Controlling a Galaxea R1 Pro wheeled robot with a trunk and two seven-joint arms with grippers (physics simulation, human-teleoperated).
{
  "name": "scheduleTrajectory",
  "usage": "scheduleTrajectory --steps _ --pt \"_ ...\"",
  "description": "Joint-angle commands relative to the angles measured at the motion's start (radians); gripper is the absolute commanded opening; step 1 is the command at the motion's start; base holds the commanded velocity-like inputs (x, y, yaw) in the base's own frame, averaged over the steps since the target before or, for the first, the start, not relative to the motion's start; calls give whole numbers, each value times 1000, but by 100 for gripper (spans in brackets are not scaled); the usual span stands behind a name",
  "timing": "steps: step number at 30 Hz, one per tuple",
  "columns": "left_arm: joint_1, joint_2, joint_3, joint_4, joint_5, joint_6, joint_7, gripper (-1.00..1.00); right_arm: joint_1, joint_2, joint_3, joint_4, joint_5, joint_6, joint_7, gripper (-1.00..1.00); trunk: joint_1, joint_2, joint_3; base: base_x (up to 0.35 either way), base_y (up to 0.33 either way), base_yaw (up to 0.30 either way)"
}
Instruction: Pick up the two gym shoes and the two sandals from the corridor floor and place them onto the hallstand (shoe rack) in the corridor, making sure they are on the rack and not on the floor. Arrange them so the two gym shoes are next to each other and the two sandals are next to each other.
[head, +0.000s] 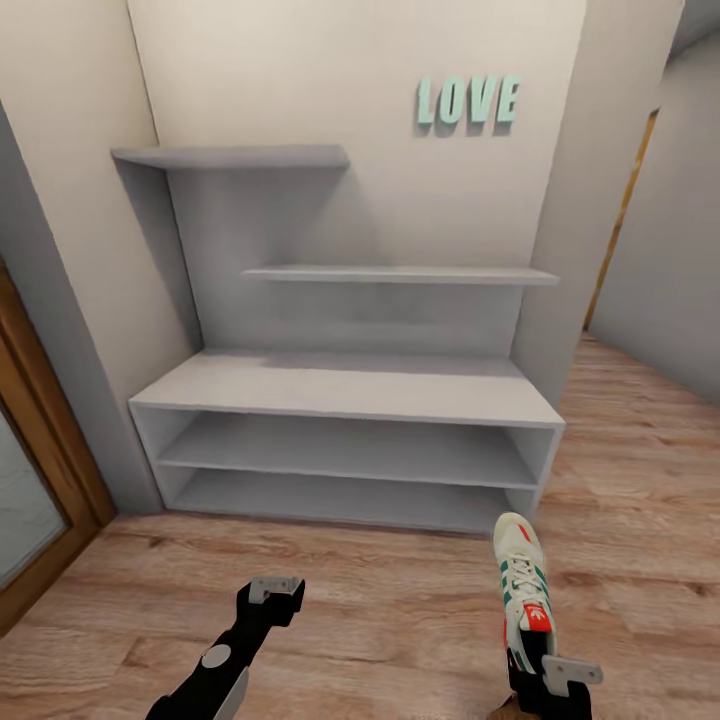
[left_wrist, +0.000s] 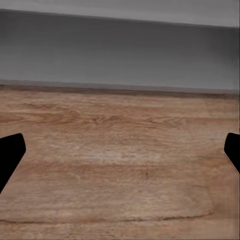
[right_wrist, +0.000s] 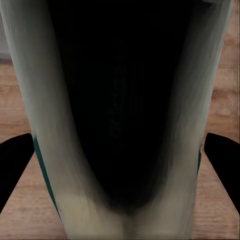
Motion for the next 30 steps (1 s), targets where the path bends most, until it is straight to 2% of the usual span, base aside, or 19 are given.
scheduleTrajectory --steps 1,30 --pt "0 0 -1 1 2 -3 -2 100 -1 0 0 1 3 -3 -3 -100 0 0 -1 0 0 -256" --pt "0 0 -1 0 2 -3 -2 100 -1 0 0 -1 3 -3 -3 -100 0 0 -1 0 0 -256"
